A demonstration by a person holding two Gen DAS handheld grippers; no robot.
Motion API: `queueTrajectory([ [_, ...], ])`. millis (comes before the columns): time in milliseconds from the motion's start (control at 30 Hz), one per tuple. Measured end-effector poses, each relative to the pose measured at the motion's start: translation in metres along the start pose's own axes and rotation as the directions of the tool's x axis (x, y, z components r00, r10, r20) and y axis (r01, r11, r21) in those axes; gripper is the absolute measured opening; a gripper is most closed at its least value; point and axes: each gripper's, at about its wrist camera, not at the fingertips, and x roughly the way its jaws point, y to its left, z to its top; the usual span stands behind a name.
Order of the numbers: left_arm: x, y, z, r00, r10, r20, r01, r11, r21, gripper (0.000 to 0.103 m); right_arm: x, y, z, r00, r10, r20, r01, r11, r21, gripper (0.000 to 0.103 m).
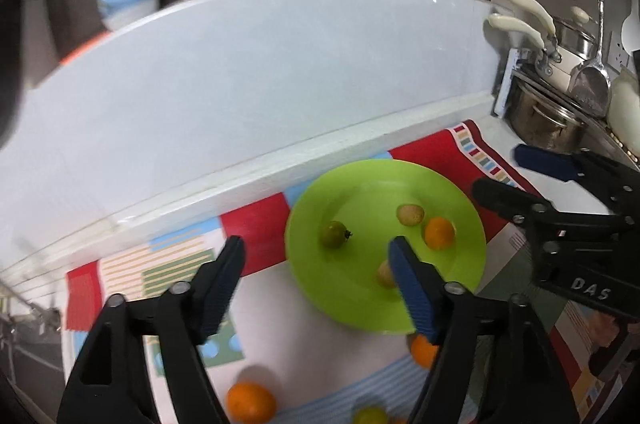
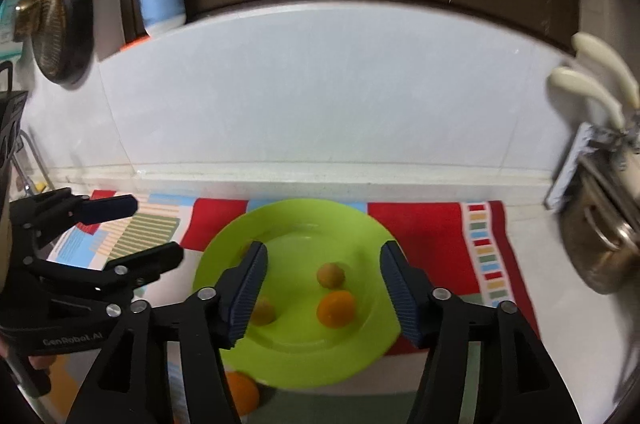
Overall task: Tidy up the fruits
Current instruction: 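Withdraw both tools from the plate toward the large fruits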
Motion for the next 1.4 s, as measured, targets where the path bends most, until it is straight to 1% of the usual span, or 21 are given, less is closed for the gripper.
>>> queueTrajectory([
  [33,-0.009,0.0,-0.003,1.0,0.01,0.014,-0.01,1.0,-0.009,0.081,-0.006,0.001,-0.001,1.0,-0.009,0.007,0.009,1.0,0.001,0.067],
  [233,-0.051,-0.001,-0.019,0.997,0.056,0.055,-0.052,0.997,-0.061,0.089,-0.045,0.011,-0.01,0.999,-0.033,0.041,0.033,0.999,0.007,0.072],
  [467,-0.095,-0.002,-0.041,0.988,0.121,0.1,-0.114,0.991,-0.068,0.095,-0.084,0.02,-0.026,0.995,-0.056,0.077,0.055,0.998,0.009,0.077],
  [633,-0.115,-0.004,-0.057,0.979,0.161,0.124,-0.153,0.986,-0.071,0.097,-0.104,0.023,-0.038,0.992,-0.081,0.095,0.08,0.997,0.015,0.081],
  [767,-0.122,-0.009,-0.072,0.972,0.193,0.131,-0.186,0.981,-0.06,0.098,-0.114,0.022,-0.052,0.992,-0.09,0.089,0.088,0.996,0.028,0.081],
  [1100,-0.123,-0.018,-0.11,0.981,0.17,0.09,-0.163,0.984,-0.078,0.098,-0.116,0.023,-0.087,0.998,-0.063,0.024,0.061,0.997,0.052,0.081],
  [1333,-0.103,-0.025,-0.135,0.987,0.162,0.002,-0.161,0.985,-0.059,0.098,-0.108,0.026,-0.109,0.998,-0.046,-0.035,0.047,0.998,0.03,0.081],
  [1400,-0.096,-0.026,-0.141,0.99,0.142,-0.026,-0.143,0.988,-0.059,0.098,-0.102,0.026,-0.115,0.997,-0.042,-0.064,0.044,0.999,0.028,0.081],
])
